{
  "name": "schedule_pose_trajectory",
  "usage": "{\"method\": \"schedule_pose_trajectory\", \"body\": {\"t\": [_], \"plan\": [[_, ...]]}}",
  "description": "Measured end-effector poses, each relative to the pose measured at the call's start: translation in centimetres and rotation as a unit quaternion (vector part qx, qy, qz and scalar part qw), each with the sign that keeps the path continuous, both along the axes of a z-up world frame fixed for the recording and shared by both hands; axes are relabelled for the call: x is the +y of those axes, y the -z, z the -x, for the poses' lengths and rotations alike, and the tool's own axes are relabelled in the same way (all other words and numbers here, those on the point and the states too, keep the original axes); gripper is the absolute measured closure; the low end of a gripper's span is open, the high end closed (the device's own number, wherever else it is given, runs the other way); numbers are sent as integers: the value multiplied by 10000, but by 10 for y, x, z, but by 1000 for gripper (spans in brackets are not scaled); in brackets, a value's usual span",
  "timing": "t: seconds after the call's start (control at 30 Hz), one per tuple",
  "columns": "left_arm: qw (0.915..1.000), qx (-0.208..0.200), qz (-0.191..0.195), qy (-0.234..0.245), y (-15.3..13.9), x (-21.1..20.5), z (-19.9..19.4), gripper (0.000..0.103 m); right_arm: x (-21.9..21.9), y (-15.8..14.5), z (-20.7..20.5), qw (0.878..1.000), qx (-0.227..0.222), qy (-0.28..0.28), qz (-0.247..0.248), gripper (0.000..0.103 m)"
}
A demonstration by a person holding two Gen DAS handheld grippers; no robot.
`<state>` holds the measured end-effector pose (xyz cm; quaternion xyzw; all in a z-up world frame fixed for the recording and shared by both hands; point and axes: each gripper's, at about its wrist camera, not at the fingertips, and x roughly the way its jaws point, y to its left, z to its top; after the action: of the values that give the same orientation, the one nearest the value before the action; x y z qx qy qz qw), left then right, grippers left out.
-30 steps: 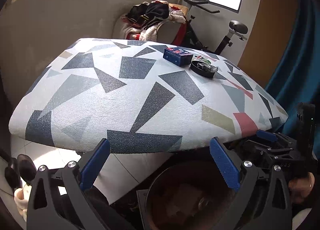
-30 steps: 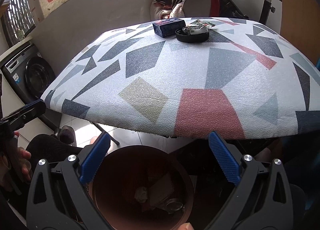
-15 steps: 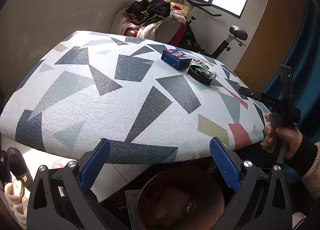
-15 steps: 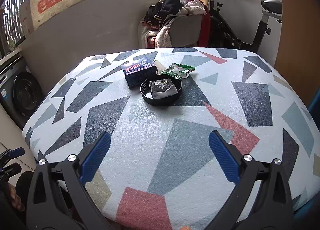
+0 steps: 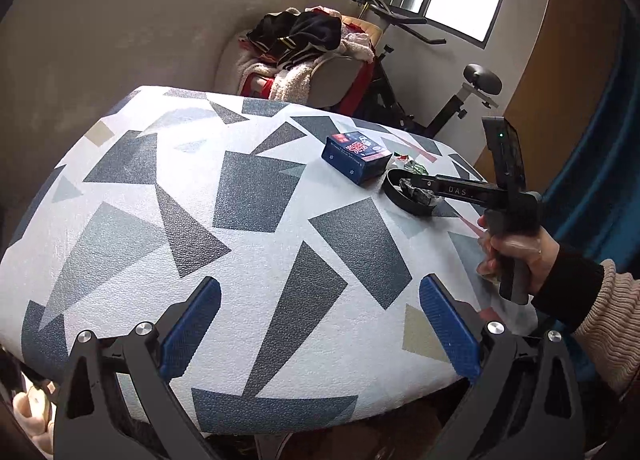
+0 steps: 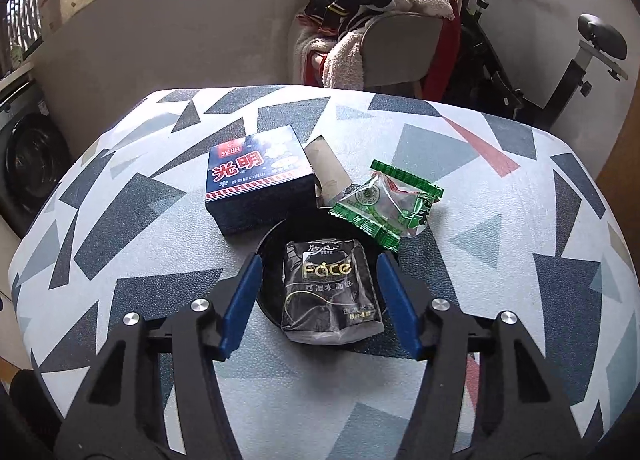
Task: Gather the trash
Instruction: 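Grasp the black 'Face' packet with the right gripper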
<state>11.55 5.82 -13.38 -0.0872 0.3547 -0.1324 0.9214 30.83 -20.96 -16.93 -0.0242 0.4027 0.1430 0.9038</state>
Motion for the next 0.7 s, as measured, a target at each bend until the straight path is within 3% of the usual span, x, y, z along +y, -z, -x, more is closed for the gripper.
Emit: {"method": "schedule_pose_trajectory", "body": {"t": [0.1, 0.2, 0.43, 0.57, 0.7], "plan": [[10000, -21, 1, 90, -1, -7, -13, 6, 5, 13, -4, 9994, 182, -103, 274, 48], [9998, 64, 116, 158, 2, -13, -23, 6, 4, 13, -3, 9995, 207, -138, 189, 48], [9986, 303, 350, 269, 14, -29, -50, 6, 1, 18, -7, 9991, 390, -161, -21, 60], [9970, 464, 528, 336, 14, -35, -71, 6, -10, 12, 1, 9987, 144, -207, -440, 68], [9904, 832, 1075, 265, 14, -36, -104, 6, -25, 1, 14, 9961, -319, -25, -825, 69]]}}
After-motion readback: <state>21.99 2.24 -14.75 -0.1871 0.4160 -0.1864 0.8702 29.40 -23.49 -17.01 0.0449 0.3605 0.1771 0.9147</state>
